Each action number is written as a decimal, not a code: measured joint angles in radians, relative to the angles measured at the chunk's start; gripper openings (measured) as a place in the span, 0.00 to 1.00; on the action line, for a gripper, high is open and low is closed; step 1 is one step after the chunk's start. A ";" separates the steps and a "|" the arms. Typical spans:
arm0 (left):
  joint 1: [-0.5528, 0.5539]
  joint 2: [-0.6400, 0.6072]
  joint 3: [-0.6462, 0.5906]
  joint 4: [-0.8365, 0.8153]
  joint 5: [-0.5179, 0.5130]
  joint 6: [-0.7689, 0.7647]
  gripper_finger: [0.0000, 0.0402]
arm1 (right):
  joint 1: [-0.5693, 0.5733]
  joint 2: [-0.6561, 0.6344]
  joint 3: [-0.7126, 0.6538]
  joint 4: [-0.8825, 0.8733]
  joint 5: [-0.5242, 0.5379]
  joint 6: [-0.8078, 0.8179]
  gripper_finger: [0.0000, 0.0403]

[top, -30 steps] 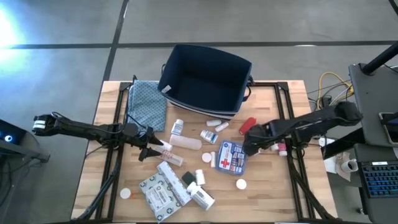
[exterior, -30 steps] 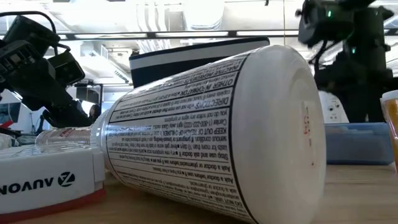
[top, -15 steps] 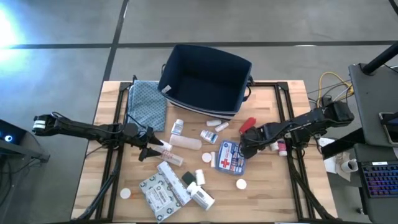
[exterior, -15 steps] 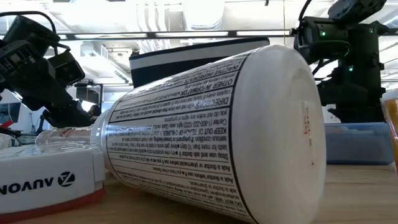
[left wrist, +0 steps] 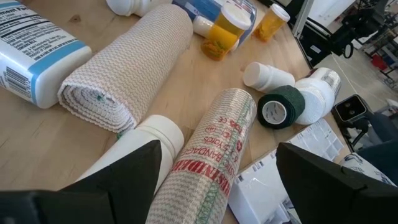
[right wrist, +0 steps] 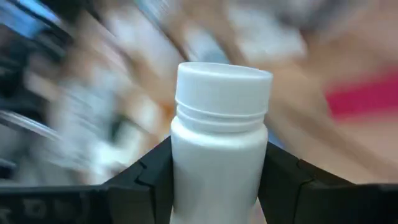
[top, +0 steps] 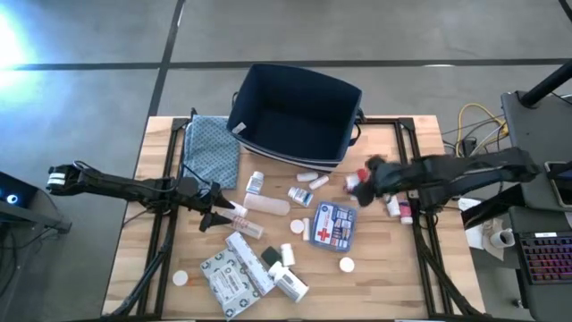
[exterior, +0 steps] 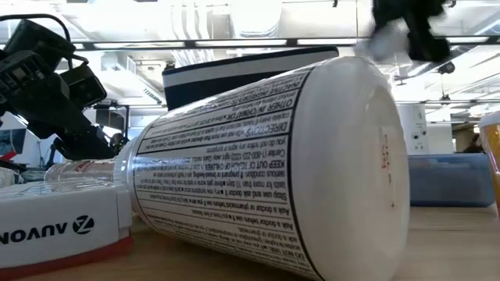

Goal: Pick & place medical supplies in basket/bin
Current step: Put the white pill bottle into the blue bin, then adjust the blue bin

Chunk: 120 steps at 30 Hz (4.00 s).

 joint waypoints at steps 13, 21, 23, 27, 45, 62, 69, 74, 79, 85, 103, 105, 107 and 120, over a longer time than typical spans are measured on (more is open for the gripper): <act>0.000 0.000 0.000 0.000 0.000 0.000 0.74 | -0.322 0.205 0.363 0.105 0.079 -0.434 0.41; 0.000 0.000 0.000 0.000 0.000 0.000 0.74 | -0.505 0.466 0.557 -0.033 0.007 -0.563 0.53; 0.000 0.000 0.000 0.000 0.000 0.000 0.74 | -0.503 0.520 0.607 -0.055 0.004 -0.611 0.59; 0.000 0.000 0.000 0.000 0.000 0.000 0.74 | -0.490 0.598 0.687 -0.062 0.004 -0.673 0.71; -0.001 -0.001 0.000 0.022 -0.001 -0.014 0.74 | -0.481 0.623 0.777 -0.141 0.038 -0.702 0.86; 0.001 -0.003 0.034 0.329 -0.296 -0.739 0.74 | -0.425 0.613 0.773 -0.172 0.092 -0.674 0.84; 0.001 -0.001 0.108 0.428 -0.296 -0.740 0.74 | -0.423 0.590 0.773 -0.171 0.100 -0.676 0.83; 0.000 0.009 0.189 0.428 -0.357 -0.732 0.74 | -0.423 0.588 0.773 -0.171 0.117 -0.677 0.84; 0.001 0.014 0.303 0.363 -0.430 -0.591 0.74 | -0.423 0.587 0.773 -0.171 0.117 -0.661 0.83; 0.000 0.016 0.577 -0.144 -0.458 -0.467 0.74 | -0.423 0.582 0.773 -0.171 0.117 -0.641 0.83; 0.318 0.206 0.930 -0.783 -0.736 -0.202 0.74 | -0.529 0.547 0.794 -0.142 0.455 -0.507 0.82; 0.417 0.215 0.907 -0.713 -0.644 -0.193 0.74 | -0.571 0.547 0.806 -0.143 0.446 -0.503 0.82; 0.505 0.228 0.899 -0.677 -0.616 -0.173 0.74 | -0.610 0.555 0.818 -0.144 0.415 -0.502 0.82; 0.809 0.333 0.820 -0.443 -0.297 -0.016 0.74 | -0.817 0.679 0.823 -0.017 0.319 -0.522 0.82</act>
